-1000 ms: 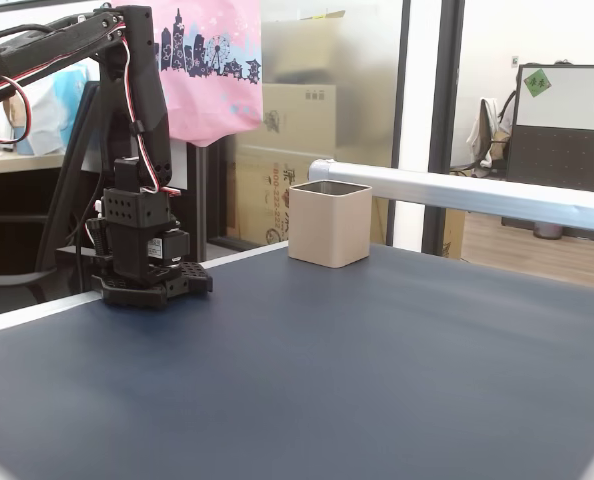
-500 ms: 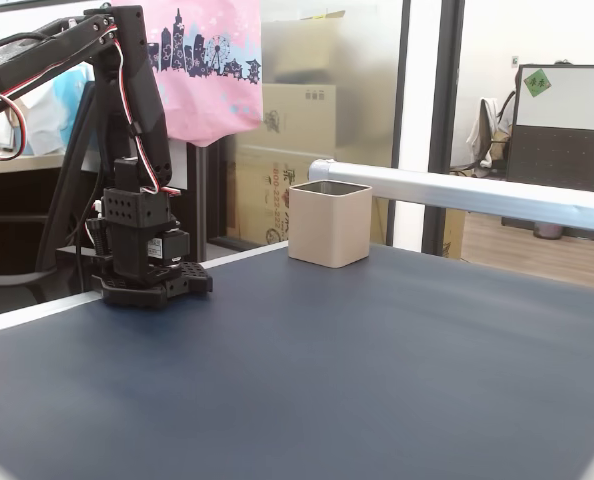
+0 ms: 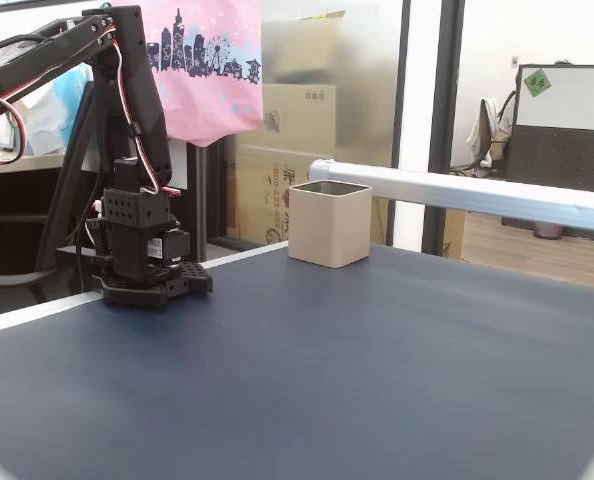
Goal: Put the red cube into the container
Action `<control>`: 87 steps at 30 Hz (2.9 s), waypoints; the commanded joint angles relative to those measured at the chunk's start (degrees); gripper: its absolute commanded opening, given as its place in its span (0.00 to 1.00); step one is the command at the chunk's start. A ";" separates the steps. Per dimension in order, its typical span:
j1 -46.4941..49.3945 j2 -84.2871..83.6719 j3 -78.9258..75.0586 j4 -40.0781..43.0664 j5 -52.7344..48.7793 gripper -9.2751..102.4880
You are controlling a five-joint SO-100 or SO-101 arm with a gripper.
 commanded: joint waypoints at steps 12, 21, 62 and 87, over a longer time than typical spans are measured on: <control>0.09 0.79 -2.29 -3.08 1.67 0.14; -2.64 3.78 -0.70 -2.29 -1.49 0.08; -122.17 44.65 -2.29 34.10 -1.32 0.08; -163.83 28.12 -15.12 34.80 5.45 0.08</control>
